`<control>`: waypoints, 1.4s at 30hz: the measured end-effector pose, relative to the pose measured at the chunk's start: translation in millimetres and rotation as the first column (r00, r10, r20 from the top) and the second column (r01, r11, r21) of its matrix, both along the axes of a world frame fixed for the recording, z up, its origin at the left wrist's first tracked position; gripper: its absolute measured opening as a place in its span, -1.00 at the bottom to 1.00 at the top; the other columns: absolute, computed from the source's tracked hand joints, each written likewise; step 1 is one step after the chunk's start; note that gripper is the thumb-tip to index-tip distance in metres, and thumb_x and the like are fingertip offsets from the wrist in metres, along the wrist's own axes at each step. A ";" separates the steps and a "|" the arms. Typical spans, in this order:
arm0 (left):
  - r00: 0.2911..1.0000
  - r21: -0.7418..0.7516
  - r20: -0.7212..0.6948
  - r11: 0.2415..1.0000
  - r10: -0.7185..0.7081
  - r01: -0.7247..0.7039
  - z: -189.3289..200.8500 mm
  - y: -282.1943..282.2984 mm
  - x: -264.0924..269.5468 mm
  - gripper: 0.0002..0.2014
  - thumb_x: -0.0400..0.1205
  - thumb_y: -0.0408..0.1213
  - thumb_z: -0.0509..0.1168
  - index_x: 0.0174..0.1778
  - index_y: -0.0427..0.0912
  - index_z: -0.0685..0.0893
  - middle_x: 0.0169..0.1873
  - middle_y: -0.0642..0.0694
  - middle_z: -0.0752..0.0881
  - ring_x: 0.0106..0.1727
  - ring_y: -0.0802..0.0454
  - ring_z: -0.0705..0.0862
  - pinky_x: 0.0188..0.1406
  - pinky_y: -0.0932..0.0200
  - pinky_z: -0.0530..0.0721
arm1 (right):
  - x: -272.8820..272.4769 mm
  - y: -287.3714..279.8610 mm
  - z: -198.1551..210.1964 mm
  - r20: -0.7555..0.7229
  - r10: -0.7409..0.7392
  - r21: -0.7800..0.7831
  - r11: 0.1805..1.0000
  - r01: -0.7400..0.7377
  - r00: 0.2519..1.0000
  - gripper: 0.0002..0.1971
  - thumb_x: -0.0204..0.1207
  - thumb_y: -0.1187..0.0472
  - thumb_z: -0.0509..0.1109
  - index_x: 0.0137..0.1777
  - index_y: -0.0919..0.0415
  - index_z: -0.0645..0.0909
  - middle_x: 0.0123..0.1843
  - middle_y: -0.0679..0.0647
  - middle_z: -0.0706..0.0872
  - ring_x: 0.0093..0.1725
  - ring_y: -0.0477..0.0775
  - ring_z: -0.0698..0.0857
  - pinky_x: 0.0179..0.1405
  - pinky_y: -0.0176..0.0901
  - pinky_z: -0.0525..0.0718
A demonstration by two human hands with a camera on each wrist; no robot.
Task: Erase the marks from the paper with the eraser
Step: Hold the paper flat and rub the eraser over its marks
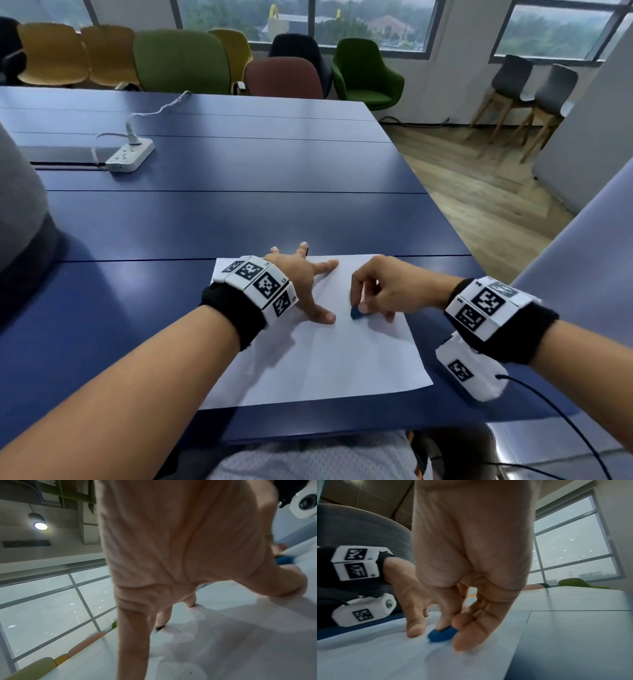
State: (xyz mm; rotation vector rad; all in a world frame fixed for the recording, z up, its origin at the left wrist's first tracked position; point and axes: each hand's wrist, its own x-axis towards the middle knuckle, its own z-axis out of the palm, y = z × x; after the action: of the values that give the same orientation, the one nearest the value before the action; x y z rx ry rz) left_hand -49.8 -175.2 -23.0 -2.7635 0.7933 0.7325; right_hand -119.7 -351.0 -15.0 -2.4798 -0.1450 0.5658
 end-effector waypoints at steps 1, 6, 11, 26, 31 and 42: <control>1.000 -0.001 -0.003 1.000 0.001 -0.001 -0.4 -0.4 0.0 0.11 0.23 0.54 0.36 0.57 0.55 -0.23 0.71 -0.01 -0.22 0.63 -0.58 -0.04 0.50 -0.46 0.26 | -1.3 -0.4 -0.7 0.029 -0.041 0.010 0.999 0.041 0.999 -0.96 0.47 0.34 0.43 -0.16 0.21 0.69 -0.40 0.06 0.67 -0.53 0.04 0.67 -0.46 -0.24 0.65; 1.000 0.010 0.005 1.000 -0.006 0.006 1.1 -0.9 -0.4 0.10 0.25 0.54 0.34 0.58 0.52 -0.22 0.71 -0.03 -0.22 0.62 -0.59 -0.02 0.51 -0.44 0.26 | -31.1 11.4 -1.8 -0.090 0.075 0.050 0.996 -0.071 0.993 -0.92 0.47 0.36 0.43 -0.19 0.19 0.69 -0.41 0.07 0.62 -0.52 0.03 0.61 -0.45 -0.22 0.66; 1.000 0.009 0.016 1.000 -0.006 0.006 1.5 -1.4 -1.2 0.10 0.25 0.55 0.33 0.58 0.53 -0.22 0.71 -0.02 -0.21 0.63 -0.57 -0.01 0.51 -0.43 0.25 | -22.0 5.0 -0.7 0.024 -0.081 -0.006 0.997 0.082 0.996 -0.95 0.52 0.30 0.39 -0.13 0.15 0.63 -0.40 0.02 0.69 -0.53 0.03 0.73 -0.43 -0.20 0.69; 1.000 -0.002 0.012 1.000 -0.007 0.007 -0.9 -1.0 -0.5 0.11 0.23 0.55 0.34 0.58 0.53 -0.22 0.71 -0.02 -0.21 0.62 -0.59 -0.03 0.49 -0.43 0.28 | -44.1 18.5 1.9 -0.092 0.104 -0.032 0.994 -0.108 0.990 -0.95 0.52 0.29 0.42 -0.09 0.13 0.65 -0.25 0.22 0.73 -0.55 -0.04 0.68 -0.44 -0.22 0.71; 1.000 -0.001 0.008 1.000 -0.007 0.007 -0.6 -0.5 -0.3 0.11 0.24 0.55 0.34 0.58 0.53 -0.23 0.71 -0.02 -0.22 0.63 -0.58 -0.03 0.51 -0.45 0.26 | 11.5 2.3 1.0 0.054 -0.067 -0.087 0.994 0.071 0.996 -0.98 0.51 0.28 0.42 -0.12 0.15 0.66 -0.33 0.12 0.73 -0.53 0.00 0.74 -0.45 -0.22 0.70; 1.000 0.003 0.009 1.000 -0.016 0.016 -4.9 0.8 3.4 0.12 0.23 0.56 0.33 0.57 0.53 -0.24 0.71 -0.03 -0.22 0.61 -0.60 -0.01 0.49 -0.46 0.28 | 38.3 -20.2 0.3 -0.026 0.015 -0.077 0.997 -0.017 1.000 -0.99 0.46 0.30 0.46 -0.16 0.21 0.69 -0.29 0.27 0.72 -0.42 0.18 0.72 -0.38 -0.14 0.75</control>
State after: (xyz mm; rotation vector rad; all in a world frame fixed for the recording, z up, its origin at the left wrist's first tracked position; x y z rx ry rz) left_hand -46.4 -174.4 -27.9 -2.7526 0.8116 0.7175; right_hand -81.3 -371.2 -14.7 -2.5474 -0.1355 0.6197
